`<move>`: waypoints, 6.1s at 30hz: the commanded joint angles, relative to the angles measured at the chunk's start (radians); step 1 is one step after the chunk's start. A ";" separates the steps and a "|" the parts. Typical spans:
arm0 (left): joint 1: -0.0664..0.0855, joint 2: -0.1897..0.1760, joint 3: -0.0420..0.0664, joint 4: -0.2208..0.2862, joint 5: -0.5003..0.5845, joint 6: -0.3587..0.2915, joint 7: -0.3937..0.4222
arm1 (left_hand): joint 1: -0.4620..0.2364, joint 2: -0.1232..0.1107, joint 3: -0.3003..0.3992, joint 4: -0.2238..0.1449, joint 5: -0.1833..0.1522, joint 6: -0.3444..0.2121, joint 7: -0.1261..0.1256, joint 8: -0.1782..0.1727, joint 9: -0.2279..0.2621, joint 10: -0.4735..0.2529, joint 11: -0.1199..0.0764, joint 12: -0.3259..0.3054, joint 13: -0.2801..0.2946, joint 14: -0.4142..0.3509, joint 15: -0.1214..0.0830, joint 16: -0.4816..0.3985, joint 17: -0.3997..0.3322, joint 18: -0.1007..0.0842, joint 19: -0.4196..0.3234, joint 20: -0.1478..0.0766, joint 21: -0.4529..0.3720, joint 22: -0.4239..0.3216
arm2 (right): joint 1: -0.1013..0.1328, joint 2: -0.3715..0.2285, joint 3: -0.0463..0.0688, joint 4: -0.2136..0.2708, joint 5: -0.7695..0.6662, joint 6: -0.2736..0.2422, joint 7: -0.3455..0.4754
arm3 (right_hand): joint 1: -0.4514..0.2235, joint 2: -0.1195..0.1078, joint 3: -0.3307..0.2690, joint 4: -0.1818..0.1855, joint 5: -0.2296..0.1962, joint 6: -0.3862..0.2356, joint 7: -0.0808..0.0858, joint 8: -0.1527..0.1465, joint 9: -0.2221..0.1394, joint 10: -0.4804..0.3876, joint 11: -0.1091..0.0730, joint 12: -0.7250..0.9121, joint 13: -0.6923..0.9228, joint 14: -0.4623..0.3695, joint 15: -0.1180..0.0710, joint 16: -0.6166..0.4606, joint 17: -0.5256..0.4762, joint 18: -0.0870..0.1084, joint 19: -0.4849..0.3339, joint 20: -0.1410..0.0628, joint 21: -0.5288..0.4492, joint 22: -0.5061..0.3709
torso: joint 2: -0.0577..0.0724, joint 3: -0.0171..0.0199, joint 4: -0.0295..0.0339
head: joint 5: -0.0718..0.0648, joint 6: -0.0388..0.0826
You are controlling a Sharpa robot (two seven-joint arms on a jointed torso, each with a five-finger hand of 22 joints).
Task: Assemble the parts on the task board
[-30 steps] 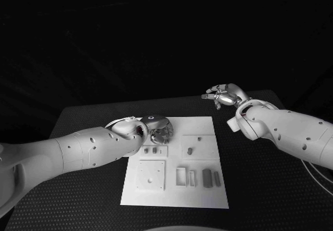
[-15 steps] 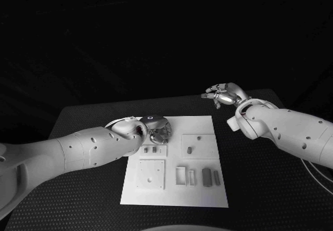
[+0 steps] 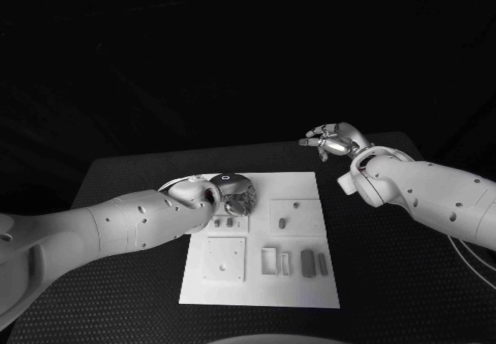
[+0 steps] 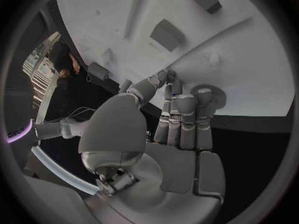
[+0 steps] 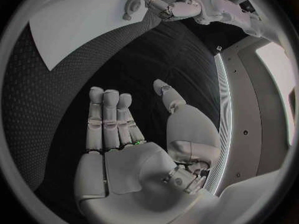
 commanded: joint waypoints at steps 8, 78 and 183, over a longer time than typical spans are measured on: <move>-0.003 0.006 0.000 -0.011 -0.008 0.019 0.002 | 0.001 0.012 0.004 -0.005 0.002 0.011 -0.004 0.007 -0.002 0.013 -0.003 0.003 0.003 0.007 -0.004 0.008 -0.004 0.066 0.006 -0.014 0.005 0.016 | 0.000 -0.001 0.001 0.003 -0.002 0.012 0.010 | -0.005 0.006 -0.003 0.002 0.004 0.033 0.025 0.007 -0.001 -0.146 0.017 0.006 -0.002 -0.006 -0.001 0.007 -0.002 0.029 0.002 0.005 -0.007 0.001 | 0.000 -0.0003 0.0008 | -0.002 -0.002; -0.006 -0.020 -0.004 -0.004 -0.022 -0.057 0.009 | 0.036 0.059 0.077 -0.006 0.002 0.086 -0.030 0.039 -0.011 0.106 -0.037 0.011 0.028 0.055 -0.037 0.021 -0.058 0.061 0.050 -0.042 0.016 0.001 | 0.000 -0.001 0.001 0.007 -0.002 0.010 0.013 | -0.007 0.007 -0.004 0.003 0.004 0.033 0.025 0.009 -0.003 -0.147 0.016 0.010 -0.008 -0.006 -0.001 0.010 -0.005 0.029 0.003 0.004 -0.008 0.004 | 0.000 -0.0004 0.0005 | -0.001 -0.001; -0.027 -0.129 0.049 0.037 0.053 0.071 0.011 | 0.030 0.062 0.084 -0.008 0.002 0.082 -0.029 0.037 -0.012 0.113 -0.039 0.005 0.030 0.061 -0.039 0.014 -0.070 0.058 0.054 -0.048 0.014 -0.003 | 0.000 -0.014 0.001 0.014 -0.003 0.008 0.011 | -0.006 0.007 -0.004 0.001 0.005 0.033 0.025 0.011 -0.006 -0.149 0.016 0.017 -0.018 -0.008 -0.001 0.014 -0.012 0.029 0.005 0.004 -0.012 0.008 | 0.000 0.0005 -0.0010 | 0.002 -0.010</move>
